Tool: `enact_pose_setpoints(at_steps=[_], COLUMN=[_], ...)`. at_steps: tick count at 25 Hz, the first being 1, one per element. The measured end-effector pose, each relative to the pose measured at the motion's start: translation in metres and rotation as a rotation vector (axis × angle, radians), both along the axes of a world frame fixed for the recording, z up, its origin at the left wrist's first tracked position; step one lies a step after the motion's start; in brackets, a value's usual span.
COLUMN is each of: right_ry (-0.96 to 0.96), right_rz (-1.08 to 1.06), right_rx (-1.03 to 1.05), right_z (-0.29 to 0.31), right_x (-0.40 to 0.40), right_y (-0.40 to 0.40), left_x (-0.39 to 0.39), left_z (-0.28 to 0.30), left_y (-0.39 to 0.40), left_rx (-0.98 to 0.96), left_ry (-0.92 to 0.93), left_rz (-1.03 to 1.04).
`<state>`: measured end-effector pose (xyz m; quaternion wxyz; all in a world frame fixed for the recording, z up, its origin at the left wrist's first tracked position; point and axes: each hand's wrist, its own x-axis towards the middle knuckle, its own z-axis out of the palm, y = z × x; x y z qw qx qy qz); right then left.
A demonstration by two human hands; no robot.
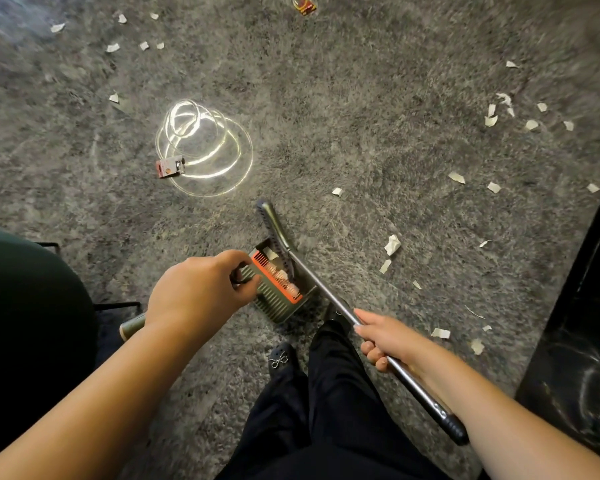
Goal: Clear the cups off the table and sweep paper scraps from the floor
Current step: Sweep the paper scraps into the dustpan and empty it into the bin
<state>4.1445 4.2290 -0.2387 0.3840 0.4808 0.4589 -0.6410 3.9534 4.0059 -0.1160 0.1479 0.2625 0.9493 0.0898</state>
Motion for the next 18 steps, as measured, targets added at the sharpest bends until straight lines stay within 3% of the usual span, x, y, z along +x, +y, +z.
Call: enact_pose_setpoints(at_steps=[8,18], right_ry=[0.094,0.097], right_rz=[-0.118,-0.135], right_rx=[0.142,0.263], right_z=[0.021,0.008], right_x=[-0.022,-0.097], right_y=[0.037,0.183], left_x=[-0.006,-0.076], left_z=[0.004,0.001], left_y=[0.007,0.151], left_rx=[0.068,0.106], left_ry=[-0.023,-0.029], left_rz=[0.122,0.091])
